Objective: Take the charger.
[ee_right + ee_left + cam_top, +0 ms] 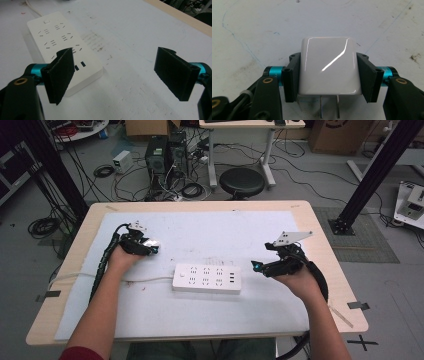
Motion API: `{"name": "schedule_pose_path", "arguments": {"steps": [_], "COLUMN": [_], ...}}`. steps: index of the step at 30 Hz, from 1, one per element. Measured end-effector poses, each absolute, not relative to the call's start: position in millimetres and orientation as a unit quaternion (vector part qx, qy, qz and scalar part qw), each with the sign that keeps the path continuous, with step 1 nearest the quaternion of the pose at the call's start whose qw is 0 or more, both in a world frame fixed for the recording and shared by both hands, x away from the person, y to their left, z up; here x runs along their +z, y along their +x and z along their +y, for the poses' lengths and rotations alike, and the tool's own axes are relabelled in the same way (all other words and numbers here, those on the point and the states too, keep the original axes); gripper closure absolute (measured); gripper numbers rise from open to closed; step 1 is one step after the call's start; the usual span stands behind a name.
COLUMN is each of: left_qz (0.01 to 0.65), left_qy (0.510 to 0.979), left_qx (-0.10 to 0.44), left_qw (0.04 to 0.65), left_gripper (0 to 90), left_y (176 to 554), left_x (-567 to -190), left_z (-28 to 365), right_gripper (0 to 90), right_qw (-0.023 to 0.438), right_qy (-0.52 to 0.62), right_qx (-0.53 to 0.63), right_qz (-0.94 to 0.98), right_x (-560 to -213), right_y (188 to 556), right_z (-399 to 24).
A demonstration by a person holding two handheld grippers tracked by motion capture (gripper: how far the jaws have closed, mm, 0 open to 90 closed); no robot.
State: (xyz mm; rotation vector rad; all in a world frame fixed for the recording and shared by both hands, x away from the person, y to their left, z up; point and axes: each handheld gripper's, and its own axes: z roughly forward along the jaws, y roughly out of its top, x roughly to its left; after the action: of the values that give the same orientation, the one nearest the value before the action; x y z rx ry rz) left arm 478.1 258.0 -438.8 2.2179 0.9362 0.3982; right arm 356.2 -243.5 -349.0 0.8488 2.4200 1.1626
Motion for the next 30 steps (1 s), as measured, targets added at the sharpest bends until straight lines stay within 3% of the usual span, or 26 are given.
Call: {"name": "schedule_pose_path", "arguments": {"steps": [9, 18, 30], "left_qz": [0.329, 0.290, 0.224], "left_qy": [0.851, 0.851, 0.868], "left_qx": [0.169, 0.165, 0.167], "left_qw": [0.372, 0.406, 0.411], "left_gripper": [42.5, 42.5, 42.5], "left_y": [455, 399, 343], "left_x": [-403, -352, -321], "left_z": [261, 259, 241], "right_gripper": [17.1, 17.1, 17.1], "right_qw": [0.166, 0.163, 0.165], "right_qy": [0.289, 0.278, 0.272], "right_qx": [0.411, 0.413, 0.423], "right_qz": [0.849, 0.852, 0.849], "right_x": [-342, -336, -332], "right_y": [354, 349, 336], "right_z": [-240, -235, -235]}}
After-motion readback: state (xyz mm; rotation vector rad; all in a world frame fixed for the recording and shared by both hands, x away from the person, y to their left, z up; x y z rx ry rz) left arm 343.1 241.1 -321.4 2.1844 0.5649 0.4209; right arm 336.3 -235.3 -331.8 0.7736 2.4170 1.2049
